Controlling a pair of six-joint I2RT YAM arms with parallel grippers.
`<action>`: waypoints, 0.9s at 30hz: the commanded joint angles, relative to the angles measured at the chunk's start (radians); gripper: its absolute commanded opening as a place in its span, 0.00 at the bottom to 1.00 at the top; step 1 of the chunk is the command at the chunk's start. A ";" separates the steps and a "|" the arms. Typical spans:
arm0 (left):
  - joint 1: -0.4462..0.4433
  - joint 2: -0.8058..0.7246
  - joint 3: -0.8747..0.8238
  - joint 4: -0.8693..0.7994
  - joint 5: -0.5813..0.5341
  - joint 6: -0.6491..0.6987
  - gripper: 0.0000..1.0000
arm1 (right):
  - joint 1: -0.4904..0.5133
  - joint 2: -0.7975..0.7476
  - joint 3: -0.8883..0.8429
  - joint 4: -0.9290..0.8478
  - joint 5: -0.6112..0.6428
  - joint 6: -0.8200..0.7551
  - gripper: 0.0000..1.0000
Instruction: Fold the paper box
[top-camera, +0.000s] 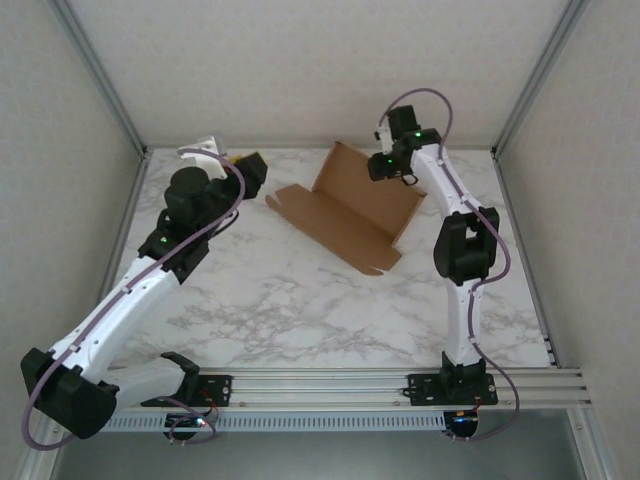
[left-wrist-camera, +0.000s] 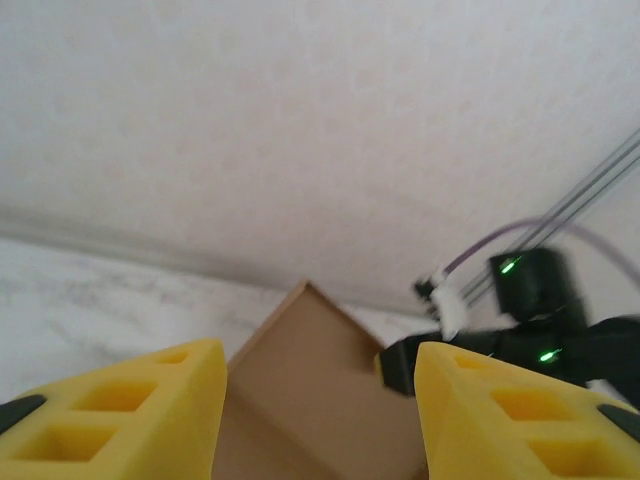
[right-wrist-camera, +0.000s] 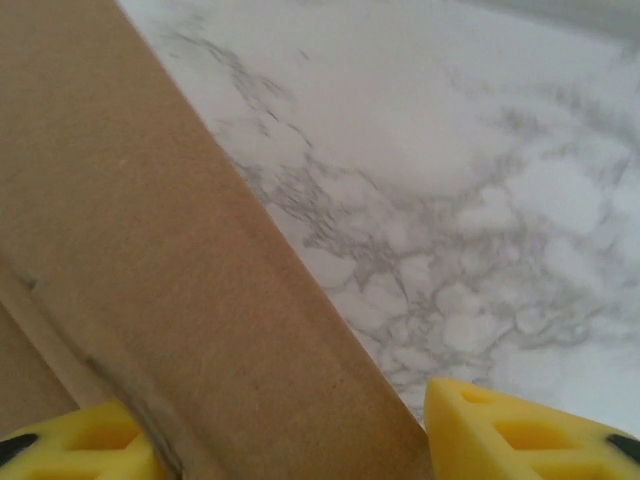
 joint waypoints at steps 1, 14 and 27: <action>-0.005 -0.008 0.044 -0.031 -0.029 0.005 0.53 | -0.015 0.045 -0.054 -0.150 -0.148 0.179 0.56; -0.005 0.029 0.032 -0.036 0.017 0.007 0.53 | 0.245 -0.508 -1.041 0.664 -0.311 0.915 0.78; 0.006 0.003 -0.036 -0.045 -0.096 0.018 0.54 | 0.203 -0.544 -0.875 0.495 0.074 0.314 0.77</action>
